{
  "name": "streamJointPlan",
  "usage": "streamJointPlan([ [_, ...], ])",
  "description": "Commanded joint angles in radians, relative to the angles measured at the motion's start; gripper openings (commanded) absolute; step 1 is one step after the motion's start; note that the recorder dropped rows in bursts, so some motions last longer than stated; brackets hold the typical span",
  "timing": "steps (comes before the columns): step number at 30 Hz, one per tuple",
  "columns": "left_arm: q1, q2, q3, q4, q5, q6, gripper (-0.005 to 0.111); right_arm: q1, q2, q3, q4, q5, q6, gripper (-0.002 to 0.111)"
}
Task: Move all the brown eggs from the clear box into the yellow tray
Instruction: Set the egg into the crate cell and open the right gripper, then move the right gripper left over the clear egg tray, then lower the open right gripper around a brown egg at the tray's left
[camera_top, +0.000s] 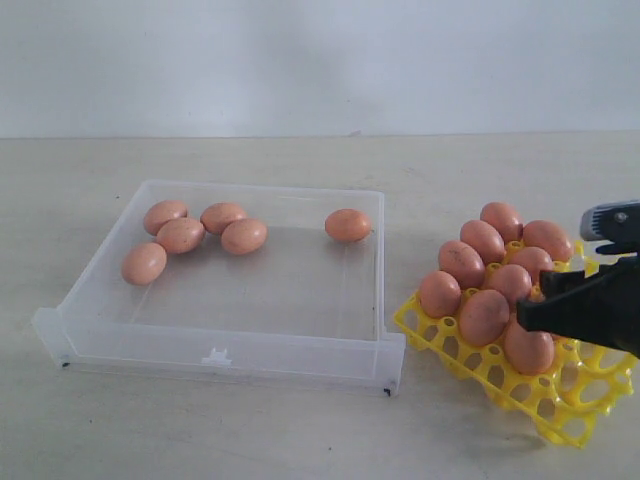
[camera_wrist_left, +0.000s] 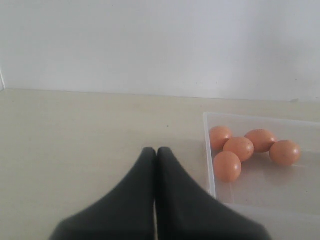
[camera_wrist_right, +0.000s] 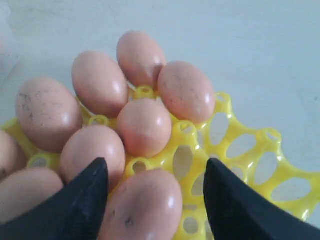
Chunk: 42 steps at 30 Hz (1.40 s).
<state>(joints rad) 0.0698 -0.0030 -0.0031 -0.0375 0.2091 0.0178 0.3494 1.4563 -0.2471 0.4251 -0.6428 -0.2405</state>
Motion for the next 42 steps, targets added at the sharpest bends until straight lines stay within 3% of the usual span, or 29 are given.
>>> streamJointPlan([
  [1,0.001,0.003,0.003,0.002,-0.006,0.002,-0.004,-0.001,-0.166,0.0,0.109,-0.038,-0.118,0.055],
  [8,0.001,0.003,0.003,0.002,-0.006,0.002,-0.004,-0.001,-0.405,-0.036,0.194,0.032,-0.221,0.055],
  [16,0.001,0.003,0.003,0.002,-0.006,0.002,-0.004,0.01,-0.403,-0.315,-0.024,0.522,-0.189,0.052],
  [21,0.001,0.003,0.003,0.002,-0.006,0.002,-0.004,0.151,-0.222,-0.547,-0.082,0.771,-0.159,0.05],
  [28,0.001,0.003,0.003,0.002,-0.006,0.002,-0.004,0.341,0.179,-0.928,-0.141,0.851,-0.143,0.05],
  [32,0.001,0.003,0.003,0.002,-0.006,0.002,-0.004,0.4,0.45,-1.227,-0.381,1.155,-0.075,0.05],
  [33,0.001,0.003,0.003,0.002,-0.006,0.002,-0.004,0.435,0.558,-1.39,-0.494,1.344,-0.077,0.05],
  [35,0.001,0.003,0.003,0.002,-0.006,0.002,-0.004,0.467,0.691,-1.581,-0.634,1.498,-0.079,0.05],
  [38,0.001,0.003,0.003,0.002,-0.006,0.002,-0.004,0.481,0.788,-1.735,-0.733,1.539,-0.079,0.05],
  [40,0.001,0.003,0.003,0.002,-0.006,0.002,-0.004,0.481,0.79,-1.753,-0.742,1.481,-0.143,0.05],
  [42,0.001,0.003,0.003,0.002,-0.006,0.002,-0.004,0.48,0.79,-1.753,-0.694,1.513,-0.403,0.05],
])
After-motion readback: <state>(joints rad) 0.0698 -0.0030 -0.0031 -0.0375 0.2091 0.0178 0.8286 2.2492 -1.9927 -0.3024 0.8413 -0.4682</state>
